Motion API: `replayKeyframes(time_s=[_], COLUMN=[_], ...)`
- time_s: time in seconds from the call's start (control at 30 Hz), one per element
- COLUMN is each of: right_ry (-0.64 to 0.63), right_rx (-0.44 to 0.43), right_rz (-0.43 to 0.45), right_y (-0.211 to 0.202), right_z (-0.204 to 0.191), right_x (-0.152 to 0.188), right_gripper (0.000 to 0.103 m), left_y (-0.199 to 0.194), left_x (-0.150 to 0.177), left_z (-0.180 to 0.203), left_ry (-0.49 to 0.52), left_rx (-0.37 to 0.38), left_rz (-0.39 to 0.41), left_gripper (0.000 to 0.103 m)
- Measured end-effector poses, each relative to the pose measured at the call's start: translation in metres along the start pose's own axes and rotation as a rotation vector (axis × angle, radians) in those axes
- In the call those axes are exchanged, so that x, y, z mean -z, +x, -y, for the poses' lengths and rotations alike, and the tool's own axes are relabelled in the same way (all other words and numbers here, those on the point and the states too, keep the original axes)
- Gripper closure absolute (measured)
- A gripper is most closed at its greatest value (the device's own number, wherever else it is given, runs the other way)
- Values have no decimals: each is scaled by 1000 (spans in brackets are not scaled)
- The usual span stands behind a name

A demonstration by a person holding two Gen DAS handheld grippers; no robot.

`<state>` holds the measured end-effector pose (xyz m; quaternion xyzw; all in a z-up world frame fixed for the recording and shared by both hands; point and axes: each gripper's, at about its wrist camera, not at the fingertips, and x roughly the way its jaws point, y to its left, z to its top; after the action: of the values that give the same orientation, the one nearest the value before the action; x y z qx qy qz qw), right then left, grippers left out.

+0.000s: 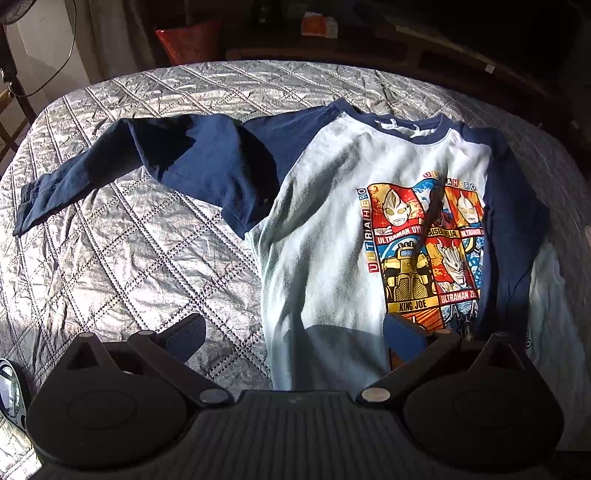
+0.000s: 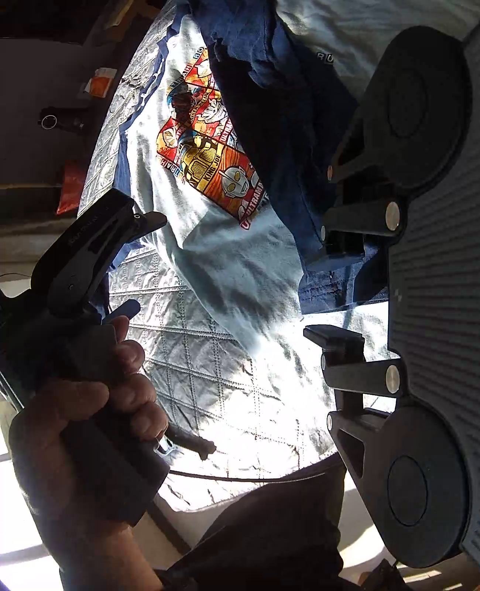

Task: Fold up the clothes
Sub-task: 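Move the right gripper to the other navy sleeve cuff and grasp it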

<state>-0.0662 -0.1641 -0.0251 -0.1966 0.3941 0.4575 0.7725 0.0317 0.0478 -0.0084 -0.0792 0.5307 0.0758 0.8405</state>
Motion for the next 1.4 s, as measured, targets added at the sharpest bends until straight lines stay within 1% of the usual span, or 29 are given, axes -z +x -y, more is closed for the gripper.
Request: replayKeyframes(time_s=[0.03, 0.07, 0.1, 0.13, 0.17, 0.2, 0.23, 0.3, 0.37, 0.4, 0.47, 0.57, 0.6, 0.63, 0.67, 0.7, 0.77, 0.8, 0.83, 0.9, 0.93, 0.97, 1.03, 1.07, 1.17, 1.2, 1.23, 1.27, 1.4], right_ry=[-44, -84, -90, -69, -28, 17, 39, 56, 70, 76, 90, 111, 130, 158, 187, 216, 275, 298, 297, 253, 218, 182, 148, 137, 102, 91, 109, 169, 431], right_rx=[27, 60, 75, 72, 68, 67, 72, 57, 32, 19, -5, -43, -45, -41, -36, -31, 35, 73, 114, 181, 192, 202, 166, 139, 60, 33, 46, 84, 251], right_rz=[-7, -26, -47, -63, -61, -51, -41, -26, -12, -6, 7, 27, 43, 66, 89, 111, 148, 147, 122, 65, 46, 28, 22, 23, 28, 29, 42, 63, 153], right_y=[3, 7, 11, 14, 14, 13, 11, 11, 13, 14, 16, 18, 15, 9, 3, -3, -12, -12, -7, 8, 14, 21, 18, 14, 3, 0, -7, -16, -40], right_z=[-9, -15, -16, -13, -10, -6, -5, -10, -17, -20, -27, -37, -35, -30, -24, -19, 0, 10, 18, 25, 23, 22, 20, 20, 20, 19, 27, 47, 155], right_x=[-2, -1, 1, 2, 3, 4, 3, -1, -5, -8, -12, -19, -19, -18, -18, -17, -13, -11, -9, -4, -1, 2, 2, 1, -1, -2, -3, -5, -16], right_gripper=[36, 39, 64, 82, 84, 91, 94, 97, 97, 103, 103, 98, 98, 96, 89, 86, 79, 77, 76, 76, 76, 73, 59, 48, 50, 48, 48, 47, 47], left_y=[0, 0, 0, 0, -1, -1, -1, -1, -1, -1, -1, 0, 0, 1, 1, 1, 1, 1, 1, 1, 2, 3, 5, 7, 9, 10, 11, 11, 14], left_x=[0, 0, -1, -1, -1, -1, 0, 0, 0, 0, 0, -1, 0, 0, 0, 1, 1, 1, 1, 1, 2, 2, 4, 5, 9, 10, 12, 14, 28], left_z=[-1, -2, -3, -3, -4, -3, -3, -2, -3, -3, -3, 0, 1, 2, 3, 4, 5, 6, 6, 7, 8, 10, 13, 15, 23, 27, 30, 34, 55], left_ry=[-2, -7, -9, -10, -10, -8, -6, -4, -6, -7, -9, -2, 2, 7, 11, 14, 20, 18, 16, 15, 19, 25, 36, 41, 70, 80, 91, 104, 185], left_rx=[-2, -4, -5, -4, -2, -1, 1, 1, -1, -1, -1, -3, -3, -3, -3, -2, 0, 0, -1, -2, -4, -6, -9, -9, -5, -4, -2, 3, 15], left_rz=[0, -1, -1, 0, 1, 2, 1, 1, 0, 1, 1, -1, -2, -3, -5, -6, -6, -5, -5, -6, -9, -11, -17, -21, -32, -34, -37, -40, -59], left_gripper=[1, 1, 1, 1, 1, 1, 1, 1, 1, 1, 1, 1, 1, 1, 1, 1, 1, 1, 1, 1, 1, 1, 1, 1, 1, 1, 1, 1, 1])
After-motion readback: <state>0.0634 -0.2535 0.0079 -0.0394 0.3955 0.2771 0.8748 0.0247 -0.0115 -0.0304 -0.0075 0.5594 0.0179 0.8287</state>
